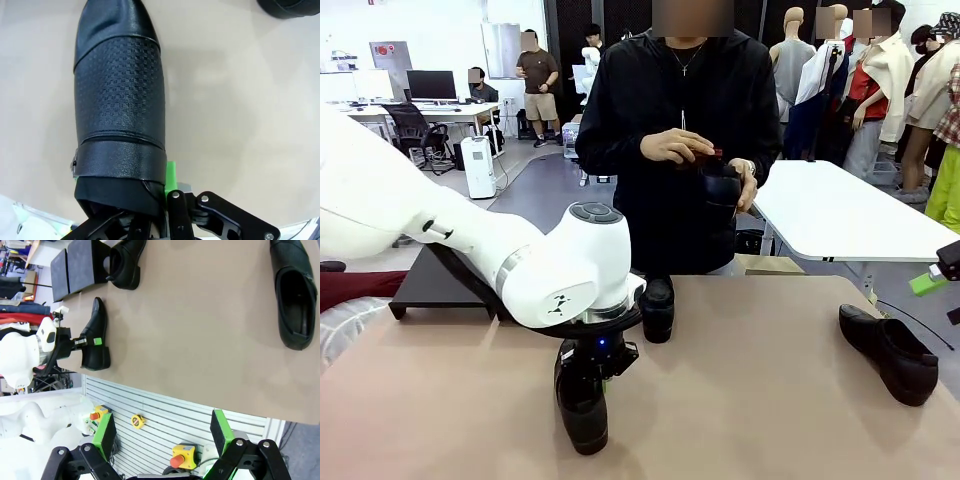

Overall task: Organize the shoes by placing them on the stand.
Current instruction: Place the Shoe from the middle of the table onto the Shoes Stand.

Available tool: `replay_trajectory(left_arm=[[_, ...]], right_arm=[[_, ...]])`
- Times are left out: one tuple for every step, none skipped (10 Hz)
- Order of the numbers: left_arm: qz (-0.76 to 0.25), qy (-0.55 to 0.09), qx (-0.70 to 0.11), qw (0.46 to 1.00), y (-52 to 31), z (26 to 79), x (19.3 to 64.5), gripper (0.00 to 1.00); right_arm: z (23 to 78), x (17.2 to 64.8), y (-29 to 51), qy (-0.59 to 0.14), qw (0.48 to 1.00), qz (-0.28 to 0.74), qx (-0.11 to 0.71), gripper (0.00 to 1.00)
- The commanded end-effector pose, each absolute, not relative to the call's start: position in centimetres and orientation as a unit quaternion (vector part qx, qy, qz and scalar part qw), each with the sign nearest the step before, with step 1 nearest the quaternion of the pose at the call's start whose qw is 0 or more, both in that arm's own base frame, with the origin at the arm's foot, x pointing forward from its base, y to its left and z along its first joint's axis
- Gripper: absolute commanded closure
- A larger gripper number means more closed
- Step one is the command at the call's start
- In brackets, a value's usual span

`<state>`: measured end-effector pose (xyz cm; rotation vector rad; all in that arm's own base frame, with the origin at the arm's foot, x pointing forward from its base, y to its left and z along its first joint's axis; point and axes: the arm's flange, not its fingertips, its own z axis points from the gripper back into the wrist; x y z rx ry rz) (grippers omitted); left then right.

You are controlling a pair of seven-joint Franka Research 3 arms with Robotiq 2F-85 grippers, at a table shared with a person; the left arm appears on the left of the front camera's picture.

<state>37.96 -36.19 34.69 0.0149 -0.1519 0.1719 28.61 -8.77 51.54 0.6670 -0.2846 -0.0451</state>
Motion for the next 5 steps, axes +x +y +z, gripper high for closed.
replay_trajectory(left_arm=[[0.043, -0.107, 0.001, 0.993, -33.6, 36.9, 35.1, 1.00], [0.016, -0.136, -0.002, 0.991, -31.8, 39.0, 33.1, 1.00], [-0.003, -0.171, -0.026, 0.985, -30.1, 41.1, 30.9, 1.00], [-0.026, -0.214, -0.037, 0.976, -28.5, 42.9, 28.6, 1.00], [-0.080, -0.242, -0.047, 0.966, -26.9, 44.2, 26.3, 1.00]], right_arm=[[51.9, 28.7, -8.7, -0.139, 0.929, -0.026, 0.341, 0.00], [51.9, 28.7, -8.7, -0.139, 0.929, -0.026, 0.341, 0.00], [51.9, 28.7, -8.7, -0.139, 0.929, -0.026, 0.341, 0.00], [51.9, 28.7, -8.7, -0.139, 0.929, -0.026, 0.341, 0.00], [51.9, 28.7, -8.7, -0.139, 0.929, -0.026, 0.341, 0.00]])
